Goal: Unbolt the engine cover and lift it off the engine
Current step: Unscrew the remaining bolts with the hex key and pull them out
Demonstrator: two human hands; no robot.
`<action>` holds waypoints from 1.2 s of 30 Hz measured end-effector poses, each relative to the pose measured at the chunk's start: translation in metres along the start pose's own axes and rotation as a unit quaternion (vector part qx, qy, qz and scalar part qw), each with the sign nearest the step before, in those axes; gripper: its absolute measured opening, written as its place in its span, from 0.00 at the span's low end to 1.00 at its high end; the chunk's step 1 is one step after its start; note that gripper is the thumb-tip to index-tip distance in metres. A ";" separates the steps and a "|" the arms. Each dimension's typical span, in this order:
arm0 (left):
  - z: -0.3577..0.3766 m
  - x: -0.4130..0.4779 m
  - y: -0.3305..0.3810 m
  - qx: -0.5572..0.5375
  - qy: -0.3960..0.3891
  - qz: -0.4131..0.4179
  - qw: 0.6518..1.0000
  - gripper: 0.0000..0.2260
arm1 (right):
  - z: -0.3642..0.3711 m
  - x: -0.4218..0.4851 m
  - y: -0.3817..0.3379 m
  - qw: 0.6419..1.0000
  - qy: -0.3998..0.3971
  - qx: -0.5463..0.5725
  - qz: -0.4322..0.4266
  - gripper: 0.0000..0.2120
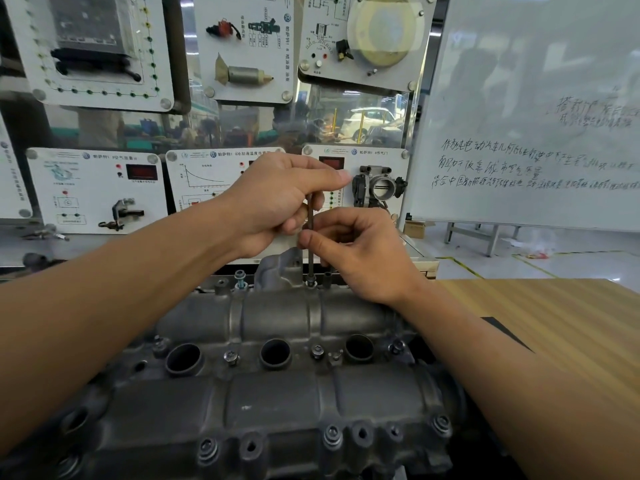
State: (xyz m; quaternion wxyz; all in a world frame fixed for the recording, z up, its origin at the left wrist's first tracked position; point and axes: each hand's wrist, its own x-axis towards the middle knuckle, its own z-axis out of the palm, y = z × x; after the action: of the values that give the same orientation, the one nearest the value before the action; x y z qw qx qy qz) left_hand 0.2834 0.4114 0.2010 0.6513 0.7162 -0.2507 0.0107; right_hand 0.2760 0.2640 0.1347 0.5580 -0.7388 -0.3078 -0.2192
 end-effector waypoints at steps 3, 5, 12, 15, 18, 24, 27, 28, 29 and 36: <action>0.004 0.005 0.000 -0.050 0.026 -0.033 0.998 0.04 | 0.000 0.000 0.000 1.000 0.003 -0.006 -0.001 0.02; 0.000 0.006 0.000 -0.113 0.014 -0.062 0.991 0.08 | 0.000 0.000 0.000 1.000 0.009 -0.016 -0.003 0.02; -0.022 0.001 -0.004 -0.212 -0.190 -0.046 0.958 0.11 | -0.002 0.002 0.001 1.000 0.022 -0.015 0.001 0.06; -0.022 0.000 -0.003 -0.181 -0.203 -0.028 0.962 0.10 | -0.001 0.002 0.001 1.000 0.020 -0.004 0.009 0.06; -0.013 -0.002 -0.002 -0.067 -0.140 0.022 0.988 0.10 | 0.000 0.000 0.000 1.000 0.004 -0.005 0.012 0.05; 0.005 -0.001 0.000 0.039 0.053 0.058 0.996 0.09 | 0.000 0.000 -0.001 1.000 -0.010 -0.022 0.004 0.05; 0.009 0.004 0.002 0.010 0.064 0.006 0.998 0.04 | 0.000 0.000 -0.001 1.000 -0.003 -0.017 0.003 0.05; 0.010 0.006 0.002 -0.021 0.061 -0.013 0.998 0.04 | -0.001 0.000 -0.001 1.000 -0.002 -0.017 0.001 0.04; 0.009 0.007 0.002 -0.059 0.053 -0.030 0.996 0.06 | -0.001 0.000 -0.001 1.000 -0.001 -0.017 0.000 0.04; -0.017 0.007 -0.002 -0.208 -0.166 -0.052 0.963 0.12 | -0.004 0.004 0.003 1.000 0.011 -0.015 0.008 0.05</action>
State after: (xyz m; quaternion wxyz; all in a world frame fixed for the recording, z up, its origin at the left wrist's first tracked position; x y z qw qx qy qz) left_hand 0.2951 0.4248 0.2041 0.7351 0.5684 -0.3143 -0.1942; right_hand 0.2810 0.2601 0.1360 0.5522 -0.7469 -0.2924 -0.2276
